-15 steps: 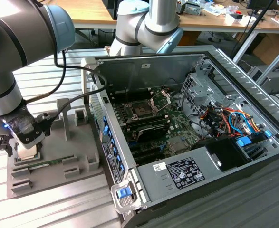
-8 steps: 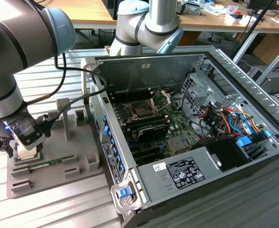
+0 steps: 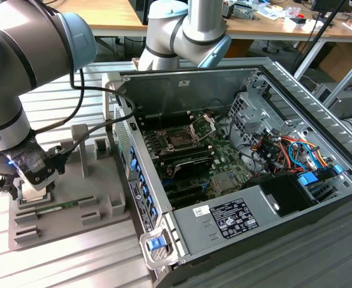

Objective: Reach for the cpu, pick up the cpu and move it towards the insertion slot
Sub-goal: 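Pick up the cpu and move it towards the insertion slot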

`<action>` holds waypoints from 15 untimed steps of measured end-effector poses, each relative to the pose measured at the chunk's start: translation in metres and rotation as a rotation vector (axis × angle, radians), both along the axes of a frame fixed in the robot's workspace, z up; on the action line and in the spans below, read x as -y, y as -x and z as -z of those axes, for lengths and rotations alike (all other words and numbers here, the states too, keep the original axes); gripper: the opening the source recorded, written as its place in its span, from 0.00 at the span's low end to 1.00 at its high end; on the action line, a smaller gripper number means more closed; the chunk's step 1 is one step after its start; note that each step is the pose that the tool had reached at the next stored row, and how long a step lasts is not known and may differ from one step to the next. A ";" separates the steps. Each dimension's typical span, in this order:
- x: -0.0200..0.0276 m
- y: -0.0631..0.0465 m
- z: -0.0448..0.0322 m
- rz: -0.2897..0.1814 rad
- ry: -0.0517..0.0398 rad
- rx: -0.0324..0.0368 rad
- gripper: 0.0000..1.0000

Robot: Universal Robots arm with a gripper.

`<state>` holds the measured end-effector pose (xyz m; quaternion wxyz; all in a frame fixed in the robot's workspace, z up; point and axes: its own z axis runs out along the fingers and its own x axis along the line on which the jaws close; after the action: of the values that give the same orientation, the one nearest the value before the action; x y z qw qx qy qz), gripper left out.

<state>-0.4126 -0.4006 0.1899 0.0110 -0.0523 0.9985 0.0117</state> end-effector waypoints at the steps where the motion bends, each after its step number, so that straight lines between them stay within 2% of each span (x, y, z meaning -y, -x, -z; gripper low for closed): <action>1: 0.0000 0.000 0.0004 0.000 0.0000 0.0000 0.72; 9: 0.0000 0.000 0.0021 -0.001 -0.0001 -0.0016 0.72; 12: 0.0000 0.000 0.0020 -0.001 0.0001 -0.0131 0.72; 15: 0.0000 0.000 0.0020 -0.001 0.0000 -0.0165 0.72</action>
<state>-0.4126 -0.4006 0.1879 0.0027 -0.0529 0.9985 0.0121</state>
